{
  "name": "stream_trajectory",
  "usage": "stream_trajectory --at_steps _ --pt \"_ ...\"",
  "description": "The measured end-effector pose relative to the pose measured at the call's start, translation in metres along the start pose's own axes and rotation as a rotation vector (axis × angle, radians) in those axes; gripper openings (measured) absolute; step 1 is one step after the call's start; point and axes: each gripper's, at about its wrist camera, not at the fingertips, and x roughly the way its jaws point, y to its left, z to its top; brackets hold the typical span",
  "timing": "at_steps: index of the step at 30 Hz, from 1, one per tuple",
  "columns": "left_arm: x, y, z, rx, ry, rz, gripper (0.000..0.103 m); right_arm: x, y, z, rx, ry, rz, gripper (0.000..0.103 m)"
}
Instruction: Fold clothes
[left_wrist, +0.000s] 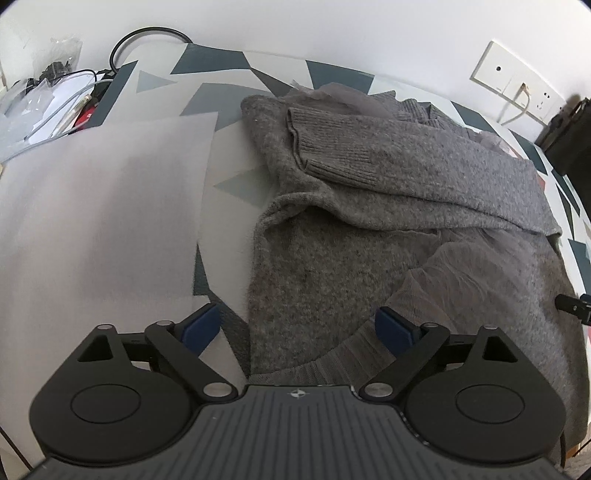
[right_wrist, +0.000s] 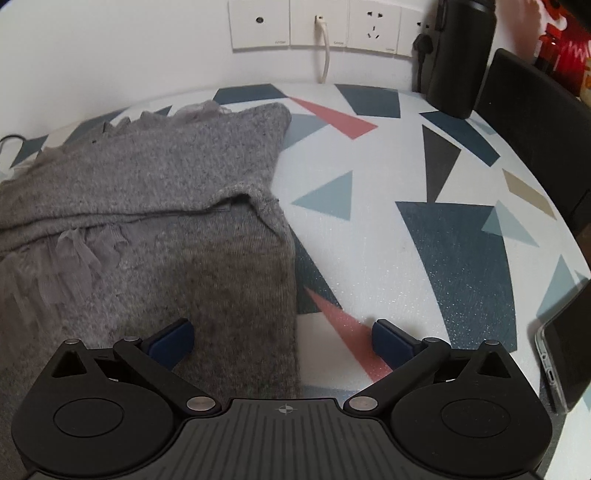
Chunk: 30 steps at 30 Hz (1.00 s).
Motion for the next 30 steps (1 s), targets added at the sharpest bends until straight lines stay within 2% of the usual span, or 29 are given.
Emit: stream_trajectory --at_steps 3,14,22,30 --pt "0.003 -0.004 -0.001 0.014 0.003 0.014 0.102 0.000 0.000 0.000 -0.003 -0.002 0.000 0.102" --pt "0.009 -0.021 -0.007 0.075 0.005 0.105 0.102 0.001 0.000 0.000 -0.012 0.001 0.005 0.102" --pt "0.006 -0.021 -0.007 -0.013 0.013 0.118 0.102 0.003 0.000 0.005 -0.042 0.041 0.019 0.102" --pt "-0.048 -0.023 -0.024 -0.128 -0.112 0.130 0.102 0.003 -0.003 0.005 -0.075 0.030 0.043 0.102"
